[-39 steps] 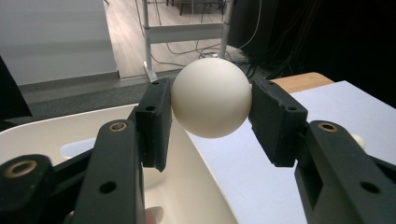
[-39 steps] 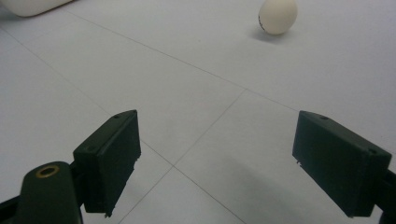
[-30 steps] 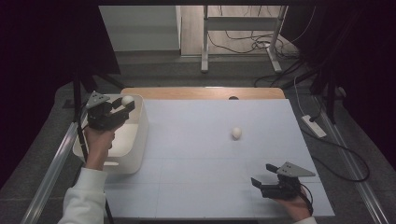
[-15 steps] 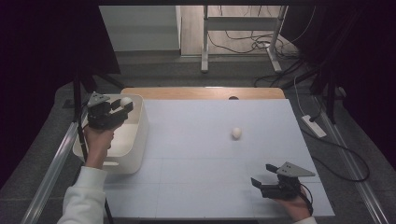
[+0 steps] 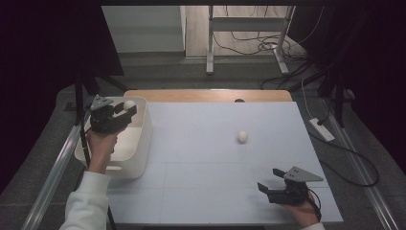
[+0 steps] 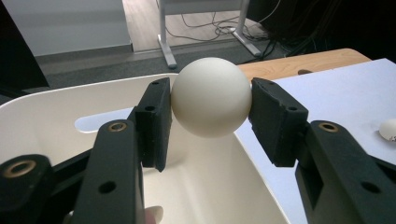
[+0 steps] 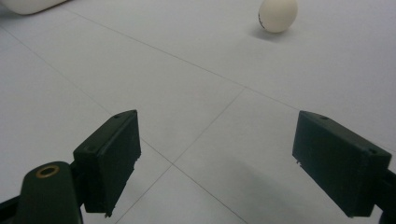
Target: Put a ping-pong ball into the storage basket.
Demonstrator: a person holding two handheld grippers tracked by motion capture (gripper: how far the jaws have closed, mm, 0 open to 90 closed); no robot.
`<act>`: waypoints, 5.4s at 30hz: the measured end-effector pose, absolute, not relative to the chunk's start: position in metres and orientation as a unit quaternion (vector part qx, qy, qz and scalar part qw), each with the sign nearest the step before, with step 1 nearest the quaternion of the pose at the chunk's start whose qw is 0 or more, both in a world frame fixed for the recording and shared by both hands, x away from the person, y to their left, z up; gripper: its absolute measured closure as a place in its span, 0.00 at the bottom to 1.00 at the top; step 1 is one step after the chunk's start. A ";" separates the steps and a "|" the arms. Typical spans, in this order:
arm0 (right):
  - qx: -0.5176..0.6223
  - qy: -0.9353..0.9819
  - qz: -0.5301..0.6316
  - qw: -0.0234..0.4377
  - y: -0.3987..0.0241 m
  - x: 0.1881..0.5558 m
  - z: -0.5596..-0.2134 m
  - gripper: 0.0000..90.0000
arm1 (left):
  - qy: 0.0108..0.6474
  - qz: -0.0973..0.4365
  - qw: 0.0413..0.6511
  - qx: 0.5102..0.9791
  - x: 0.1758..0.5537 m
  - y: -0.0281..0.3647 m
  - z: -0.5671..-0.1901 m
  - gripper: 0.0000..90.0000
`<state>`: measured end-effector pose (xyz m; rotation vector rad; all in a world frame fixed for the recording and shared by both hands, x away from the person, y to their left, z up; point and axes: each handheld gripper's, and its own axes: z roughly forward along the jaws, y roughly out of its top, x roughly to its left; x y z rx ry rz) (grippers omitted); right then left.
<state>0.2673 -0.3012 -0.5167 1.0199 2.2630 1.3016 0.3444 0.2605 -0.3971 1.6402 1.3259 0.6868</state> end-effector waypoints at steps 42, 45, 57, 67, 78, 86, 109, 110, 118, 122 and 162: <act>0.361 0.791 0.464 0.170 -0.301 0.268 -0.515 0.17 | 0.448 0.203 0.531 0.690 0.319 0.229 -0.384 0.20; 0.360 0.792 0.463 0.170 -0.300 0.268 -0.514 0.17 | 0.441 0.195 0.537 0.693 0.317 0.226 -0.385 0.20; 0.365 0.788 0.465 0.171 -0.297 0.272 -0.514 0.17 | 0.413 0.169 0.552 0.705 0.307 0.213 -0.389 0.20; 0.365 0.788 0.465 0.172 -0.299 0.271 -0.515 0.17 | 0.387 0.158 0.548 0.724 0.302 0.192 -0.390 0.20; 0.373 0.783 0.466 0.175 -0.303 0.270 -0.514 0.17 | 0.371 0.140 0.552 0.733 0.306 0.175 -0.392 0.20; 0.377 0.782 0.464 0.175 -0.302 0.271 -0.515 0.17 | 0.362 0.124 0.554 0.739 0.307 0.166 -0.399 0.20; 0.367 0.786 0.467 0.171 -0.301 0.272 -0.515 0.17 | 0.345 0.099 0.534 0.765 0.314 0.131 -0.415 0.20; 0.367 0.786 0.467 0.172 -0.302 0.272 -0.515 0.17 | 0.344 0.097 0.533 0.767 0.315 0.128 -0.416 0.20; 0.366 0.785 0.469 0.170 -0.302 0.271 -0.515 0.17 | 0.339 0.090 0.527 0.774 0.320 0.113 -0.422 0.20; 0.362 0.787 0.470 0.168 -0.301 0.272 -0.515 0.17 | 0.338 0.088 0.526 0.776 0.322 0.108 -0.425 0.20; 0.348 0.792 0.475 0.161 -0.292 0.276 -0.514 0.17 | 0.338 0.094 0.480 0.804 0.356 0.060 -0.458 0.20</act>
